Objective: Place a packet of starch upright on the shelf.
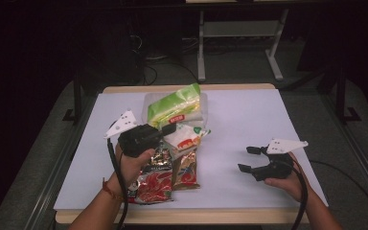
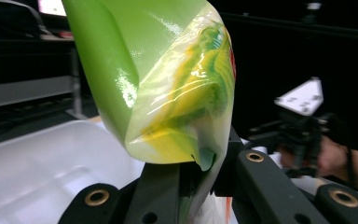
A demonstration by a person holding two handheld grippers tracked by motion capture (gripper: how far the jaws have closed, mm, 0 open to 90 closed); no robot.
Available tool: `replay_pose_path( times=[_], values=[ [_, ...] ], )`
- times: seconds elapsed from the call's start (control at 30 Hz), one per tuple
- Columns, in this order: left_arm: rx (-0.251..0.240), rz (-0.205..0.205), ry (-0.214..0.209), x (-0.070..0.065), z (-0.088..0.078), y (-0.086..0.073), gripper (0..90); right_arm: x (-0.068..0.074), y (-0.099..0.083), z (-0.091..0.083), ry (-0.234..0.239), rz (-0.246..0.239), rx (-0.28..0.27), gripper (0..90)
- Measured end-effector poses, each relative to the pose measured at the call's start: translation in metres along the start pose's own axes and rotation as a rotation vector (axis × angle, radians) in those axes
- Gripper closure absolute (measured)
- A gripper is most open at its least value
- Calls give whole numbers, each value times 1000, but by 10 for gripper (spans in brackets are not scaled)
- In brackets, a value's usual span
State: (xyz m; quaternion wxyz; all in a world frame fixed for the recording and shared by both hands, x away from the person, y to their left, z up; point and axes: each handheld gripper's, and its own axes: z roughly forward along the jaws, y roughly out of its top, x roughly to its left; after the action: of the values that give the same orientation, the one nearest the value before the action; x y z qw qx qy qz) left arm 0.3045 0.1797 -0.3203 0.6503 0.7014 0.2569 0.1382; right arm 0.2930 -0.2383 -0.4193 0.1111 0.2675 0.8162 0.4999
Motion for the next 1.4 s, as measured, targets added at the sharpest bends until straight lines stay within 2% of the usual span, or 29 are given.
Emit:
replay_pose_path(
  times=[0.13, 0.3, 0.37, 0.53, 0.87, 1.07, 1.4],
  values=[
    [-2, 2, 60, 13, -8, 2, 828, 1, 0, 1, -3, -1, -1, 248],
    [11, 45, 137, 26, -15, 4, 828, 2, 1, 5, 0, -9, 16, 248],
    [1, 30, 155, 32, -17, 4, 828, 4, 0, 7, 4, -17, 25, 248],
    [0, 53, 208, 42, -21, 7, 828, 6, -2, 12, 7, -25, 52, 248],
    [-2, 51, 319, 64, -25, 13, 828, 7, -2, 14, 5, -24, 58, 245],
    [13, 55, 368, 75, -16, 16, 828, 7, -2, 15, 3, -24, 60, 236],
    [32, 46, 460, 91, 8, 14, 828, 6, -3, 14, 1, -23, 63, 237]
  ],
)
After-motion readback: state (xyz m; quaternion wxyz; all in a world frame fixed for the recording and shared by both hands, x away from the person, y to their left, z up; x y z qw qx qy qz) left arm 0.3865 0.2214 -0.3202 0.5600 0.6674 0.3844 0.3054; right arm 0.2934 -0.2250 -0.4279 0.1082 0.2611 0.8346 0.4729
